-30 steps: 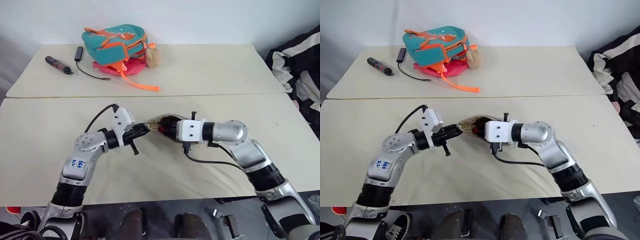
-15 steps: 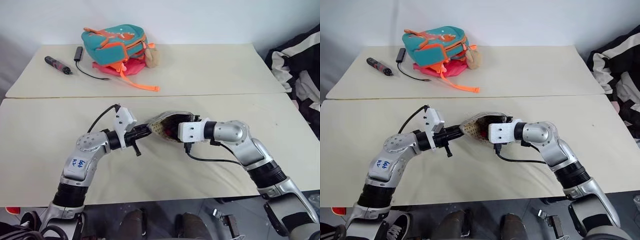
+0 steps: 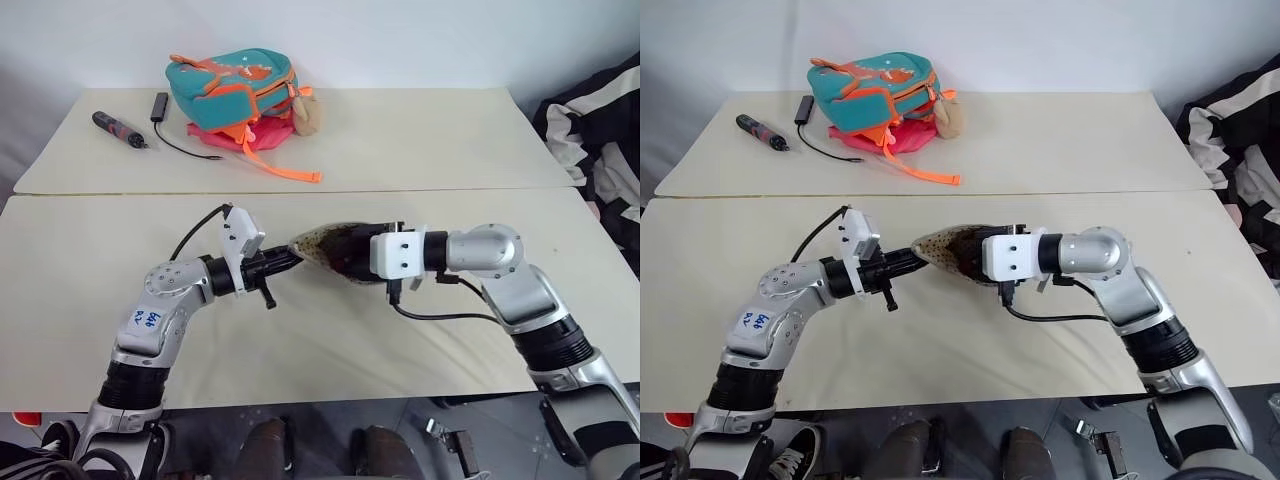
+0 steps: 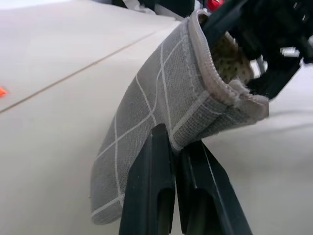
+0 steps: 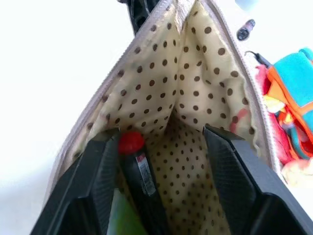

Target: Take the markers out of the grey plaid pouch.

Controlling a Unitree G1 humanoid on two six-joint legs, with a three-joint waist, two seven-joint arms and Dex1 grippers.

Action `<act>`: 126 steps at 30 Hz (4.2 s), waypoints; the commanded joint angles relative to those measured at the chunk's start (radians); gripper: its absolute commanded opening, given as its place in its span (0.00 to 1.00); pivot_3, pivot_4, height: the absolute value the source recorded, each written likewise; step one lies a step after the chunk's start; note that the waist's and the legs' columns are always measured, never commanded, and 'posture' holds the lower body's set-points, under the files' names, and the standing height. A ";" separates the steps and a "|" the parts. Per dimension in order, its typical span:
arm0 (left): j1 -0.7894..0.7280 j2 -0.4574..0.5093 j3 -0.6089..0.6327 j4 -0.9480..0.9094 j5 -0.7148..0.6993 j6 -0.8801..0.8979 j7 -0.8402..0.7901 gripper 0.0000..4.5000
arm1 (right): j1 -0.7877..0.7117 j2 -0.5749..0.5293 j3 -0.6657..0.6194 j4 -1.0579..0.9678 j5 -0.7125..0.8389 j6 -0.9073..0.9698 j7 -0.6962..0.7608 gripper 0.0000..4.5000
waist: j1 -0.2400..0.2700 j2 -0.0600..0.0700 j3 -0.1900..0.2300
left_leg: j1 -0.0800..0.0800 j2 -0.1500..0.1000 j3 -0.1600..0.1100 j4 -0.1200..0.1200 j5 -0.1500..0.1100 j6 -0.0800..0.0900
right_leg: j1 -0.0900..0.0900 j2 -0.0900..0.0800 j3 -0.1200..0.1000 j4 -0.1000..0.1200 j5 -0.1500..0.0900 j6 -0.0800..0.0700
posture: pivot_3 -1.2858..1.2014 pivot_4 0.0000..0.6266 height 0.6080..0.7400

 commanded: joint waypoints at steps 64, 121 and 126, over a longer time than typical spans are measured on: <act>-0.037 -0.021 0.022 0.045 0.035 -0.085 0.062 0.00 | -0.008 -0.070 -0.107 -0.025 0.122 -0.052 0.028 0.08 | 0.003 0.000 0.000 | 0.000 0.000 -0.001 0.001 0.000 0.000 | 0.003 0.000 0.000 -0.005 0.001 0.001 | 0.52 0.24 1.00; -0.159 -0.063 0.108 0.079 -0.090 0.127 0.093 0.00 | -0.095 0.068 -0.084 -0.016 0.166 0.154 -0.097 0.53 | 0.020 0.001 0.001 | -0.002 -0.004 -0.001 0.002 -0.002 0.003 | 0.003 0.000 0.000 -0.005 0.003 0.005 | 0.52 0.24 1.00; -0.138 -0.050 0.088 0.037 -0.084 0.149 0.094 0.00 | -0.098 0.071 -0.066 0.061 0.077 0.078 -0.129 0.31 | 0.019 0.000 0.001 | -0.001 -0.004 0.001 0.002 -0.002 0.004 | 0.002 0.001 -0.001 -0.006 0.004 0.007 | 0.52 0.24 1.00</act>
